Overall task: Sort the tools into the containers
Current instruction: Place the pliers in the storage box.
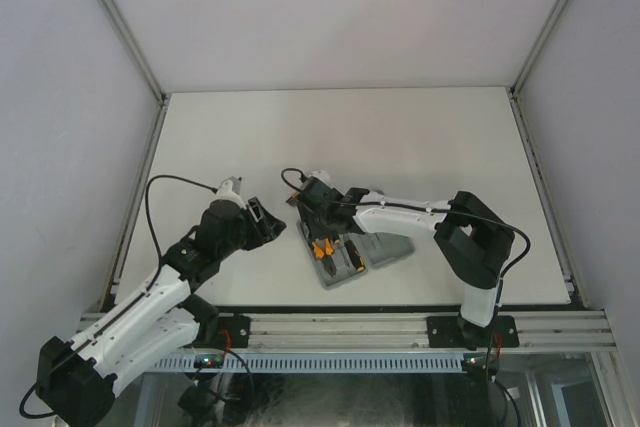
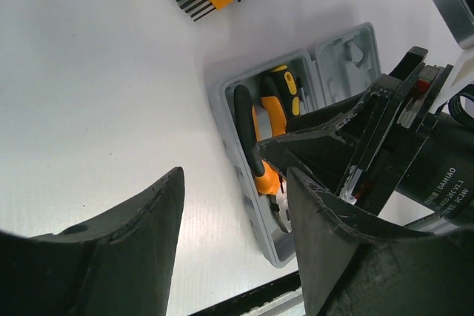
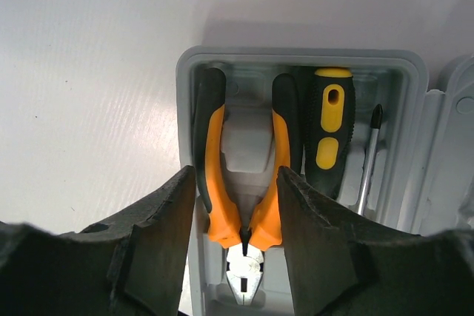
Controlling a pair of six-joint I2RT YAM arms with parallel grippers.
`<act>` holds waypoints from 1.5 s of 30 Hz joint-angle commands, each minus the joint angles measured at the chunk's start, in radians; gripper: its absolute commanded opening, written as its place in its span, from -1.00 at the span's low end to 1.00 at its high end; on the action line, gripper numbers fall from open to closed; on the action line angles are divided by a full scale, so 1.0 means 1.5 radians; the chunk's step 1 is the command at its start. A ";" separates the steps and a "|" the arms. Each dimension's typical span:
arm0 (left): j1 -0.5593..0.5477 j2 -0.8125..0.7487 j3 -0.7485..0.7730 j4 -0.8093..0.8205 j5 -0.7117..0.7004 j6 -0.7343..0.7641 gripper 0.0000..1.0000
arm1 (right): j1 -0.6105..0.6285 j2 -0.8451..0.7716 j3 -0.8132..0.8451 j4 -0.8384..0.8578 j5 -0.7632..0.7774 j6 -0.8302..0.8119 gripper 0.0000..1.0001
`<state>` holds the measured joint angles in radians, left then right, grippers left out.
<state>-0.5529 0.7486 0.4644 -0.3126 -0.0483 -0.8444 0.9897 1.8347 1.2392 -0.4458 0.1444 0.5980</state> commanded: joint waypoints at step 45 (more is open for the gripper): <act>0.004 0.024 0.010 0.026 0.010 0.017 0.18 | 0.037 0.019 0.055 -0.011 -0.007 -0.043 -0.25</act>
<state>-0.5529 0.7967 0.4644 -0.3008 -0.0402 -0.8440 1.0351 1.9236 1.3281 -0.4870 0.1757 0.5789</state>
